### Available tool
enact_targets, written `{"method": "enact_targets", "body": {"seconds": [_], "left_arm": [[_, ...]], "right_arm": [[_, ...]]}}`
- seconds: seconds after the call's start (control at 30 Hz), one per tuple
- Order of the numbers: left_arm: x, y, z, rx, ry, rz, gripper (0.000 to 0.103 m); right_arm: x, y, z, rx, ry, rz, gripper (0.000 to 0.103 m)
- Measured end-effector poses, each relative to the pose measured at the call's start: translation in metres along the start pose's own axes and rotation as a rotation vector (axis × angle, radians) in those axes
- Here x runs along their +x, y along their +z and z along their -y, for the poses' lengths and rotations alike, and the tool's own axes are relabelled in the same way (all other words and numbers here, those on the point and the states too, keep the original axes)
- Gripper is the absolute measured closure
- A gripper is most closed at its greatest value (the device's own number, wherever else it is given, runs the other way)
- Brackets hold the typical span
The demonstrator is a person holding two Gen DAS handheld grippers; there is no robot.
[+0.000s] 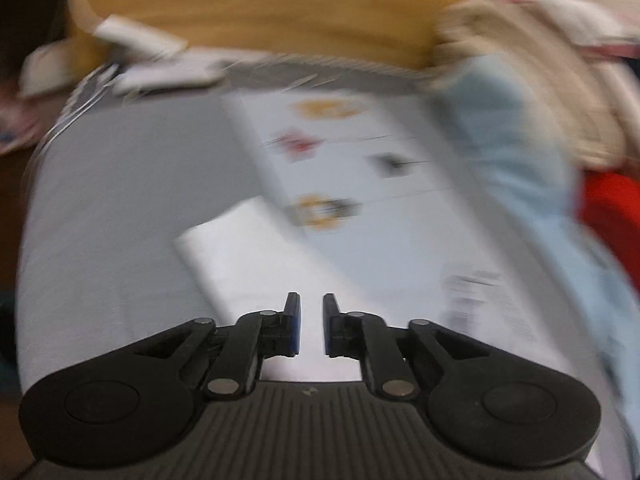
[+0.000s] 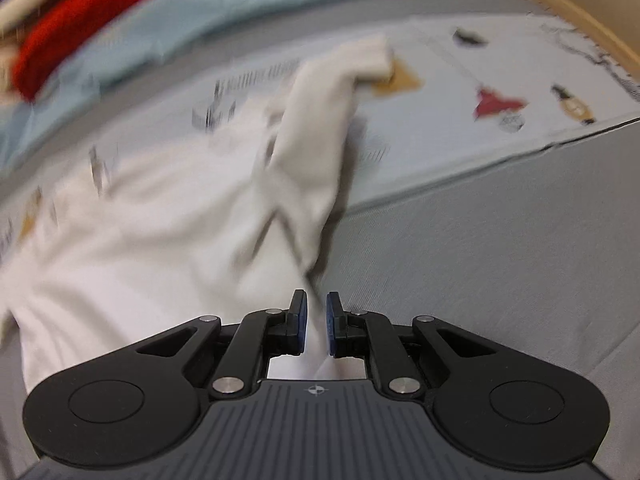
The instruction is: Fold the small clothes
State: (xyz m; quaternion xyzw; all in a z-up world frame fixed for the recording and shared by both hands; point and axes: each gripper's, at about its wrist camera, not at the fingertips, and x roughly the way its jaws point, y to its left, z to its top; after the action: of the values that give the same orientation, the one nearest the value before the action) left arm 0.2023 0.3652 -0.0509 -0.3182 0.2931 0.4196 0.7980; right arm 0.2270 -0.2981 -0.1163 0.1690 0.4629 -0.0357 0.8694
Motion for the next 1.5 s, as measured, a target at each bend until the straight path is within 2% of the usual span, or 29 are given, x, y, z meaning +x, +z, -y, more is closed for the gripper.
{"method": "enact_targets", "body": {"seconds": [0.1,0.2,0.27,0.3,0.37,0.43,0.57,0.77,0.8,0.83,0.9,1.0,1.07,1.13,1.2,1.23,1.3,1.43,1.5], "left_arm": [[-0.064,-0.029,0.039,0.112,-0.206,0.005,0.068],[-0.103,-0.074,0.068,0.208,-0.408,-0.062,0.066],[-0.116,-0.118,0.084,0.305,-0.486,-0.071,0.066],[-0.116,-0.137,0.095,0.379,-0.476,-0.087,0.066],[-0.112,-0.172,0.119,0.504,-0.425,-0.186,0.068],[-0.108,-0.192,0.136,0.564,-0.451,-0.238,0.068],[-0.111,-0.213,0.164,0.703,-0.441,-0.177,0.068],[-0.092,-0.210,0.162,0.705,-0.415,-0.237,0.068],[-0.092,-0.210,0.163,0.703,-0.410,-0.241,0.068],[-0.091,-0.209,0.164,0.702,-0.409,-0.246,0.068],[-0.093,-0.205,0.164,0.696,-0.409,-0.248,0.068],[-0.095,-0.200,0.166,0.698,-0.413,-0.243,0.068],[-0.095,-0.198,0.167,0.698,-0.416,-0.244,0.068],[-0.096,-0.197,0.168,0.700,-0.423,-0.252,0.068],[-0.098,-0.197,0.169,0.704,-0.430,-0.253,0.068],[-0.100,-0.199,0.170,0.710,-0.432,-0.253,0.068],[-0.102,-0.201,0.171,0.718,-0.437,-0.256,0.067],[-0.105,-0.210,0.172,0.733,-0.444,-0.270,0.067],[-0.105,-0.216,0.174,0.751,-0.443,-0.274,0.067]], "right_arm": [[-0.019,0.010,0.017,0.035,0.045,0.114,0.093],[-0.030,0.017,0.023,0.012,0.104,0.207,0.093],[-0.028,0.020,0.020,-0.034,0.143,0.227,0.092],[-0.026,0.022,0.016,-0.060,0.154,0.232,0.092],[-0.019,0.023,0.006,-0.132,0.149,0.239,0.091],[-0.007,0.026,-0.008,-0.197,0.127,0.232,0.081],[0.021,0.032,-0.032,-0.265,0.102,0.212,0.078],[0.069,0.034,-0.063,-0.416,-0.001,0.137,0.078],[0.071,0.034,-0.063,-0.433,-0.007,0.127,0.081],[0.068,0.037,-0.062,-0.433,-0.007,0.138,0.096],[0.048,0.048,-0.049,-0.357,0.022,0.180,0.096],[-0.002,0.070,-0.002,-0.119,0.094,0.256,0.097],[-0.021,0.069,0.037,0.009,0.110,0.226,0.097],[-0.017,0.056,0.076,0.087,0.061,0.082,0.097],[0.005,0.035,0.113,0.154,0.066,-0.157,0.096],[0.007,0.027,0.126,0.176,0.050,-0.188,0.095],[-0.007,0.028,0.143,0.168,0.025,-0.095,0.092],[-0.036,0.047,0.155,0.144,0.086,0.131,0.091],[-0.031,0.054,0.150,0.115,0.094,0.189,0.082]]}}
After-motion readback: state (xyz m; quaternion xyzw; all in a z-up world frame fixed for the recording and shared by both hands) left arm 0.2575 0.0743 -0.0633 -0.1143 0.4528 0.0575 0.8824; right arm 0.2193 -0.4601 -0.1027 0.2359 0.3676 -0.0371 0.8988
